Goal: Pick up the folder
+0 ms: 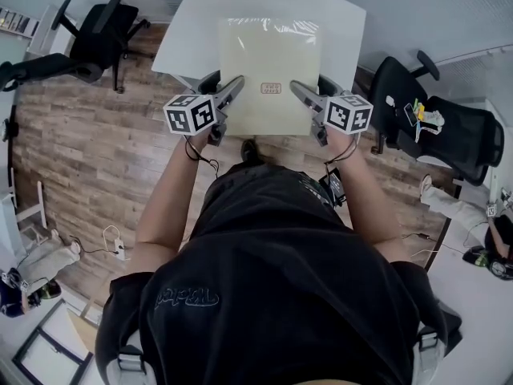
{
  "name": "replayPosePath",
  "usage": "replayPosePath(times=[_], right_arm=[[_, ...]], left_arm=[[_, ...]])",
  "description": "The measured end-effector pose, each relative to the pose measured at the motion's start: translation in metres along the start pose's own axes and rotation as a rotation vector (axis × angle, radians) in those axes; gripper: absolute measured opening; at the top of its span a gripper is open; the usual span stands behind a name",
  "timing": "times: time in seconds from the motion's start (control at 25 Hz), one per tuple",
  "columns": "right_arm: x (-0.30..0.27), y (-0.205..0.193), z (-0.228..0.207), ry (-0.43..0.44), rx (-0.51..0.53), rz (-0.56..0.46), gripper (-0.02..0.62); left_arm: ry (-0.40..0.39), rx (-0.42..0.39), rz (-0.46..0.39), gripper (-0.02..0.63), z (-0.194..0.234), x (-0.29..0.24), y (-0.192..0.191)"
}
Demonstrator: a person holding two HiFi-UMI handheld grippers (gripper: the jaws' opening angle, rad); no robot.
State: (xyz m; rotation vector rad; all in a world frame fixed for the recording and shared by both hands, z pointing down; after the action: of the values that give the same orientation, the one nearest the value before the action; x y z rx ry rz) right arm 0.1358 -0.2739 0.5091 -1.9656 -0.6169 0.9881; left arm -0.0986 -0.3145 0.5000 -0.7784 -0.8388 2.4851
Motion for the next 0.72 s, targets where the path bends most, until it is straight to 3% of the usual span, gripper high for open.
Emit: replayPosePath(times=[0.24, 0.4, 0.72], right_arm=[[0.042, -0.016, -0.001, -0.007, -0.001, -0.009, 0.345], [0.090, -0.045, 0.009, -0.003, -0.002, -0.034, 0.345], [0.120, -0.050, 0.020, 0.006, 0.012, -0.037, 0.345]], left_arm=[[-0.002, -0.004, 0.003, 0.298, -0.034, 0.002, -0.030], [-0.002, -0.033, -0.015, 0.298, -0.068, 0.018, -0.070], [0.007, -0.020, -0.028, 0.298, -0.093, 0.034, -0.089]])
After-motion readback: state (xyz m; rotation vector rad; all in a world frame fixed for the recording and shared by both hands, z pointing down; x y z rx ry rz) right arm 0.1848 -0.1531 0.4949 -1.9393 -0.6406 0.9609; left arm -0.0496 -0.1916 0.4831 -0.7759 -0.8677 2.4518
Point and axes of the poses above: the fingertips, and each gripper's own axes: x backward along the fingers, z to its left, y out of its top, the point moved 4 cm from there along x, backward along the fingers, and after that the axes turned 11 degrees about x, right-handed, at the moved point
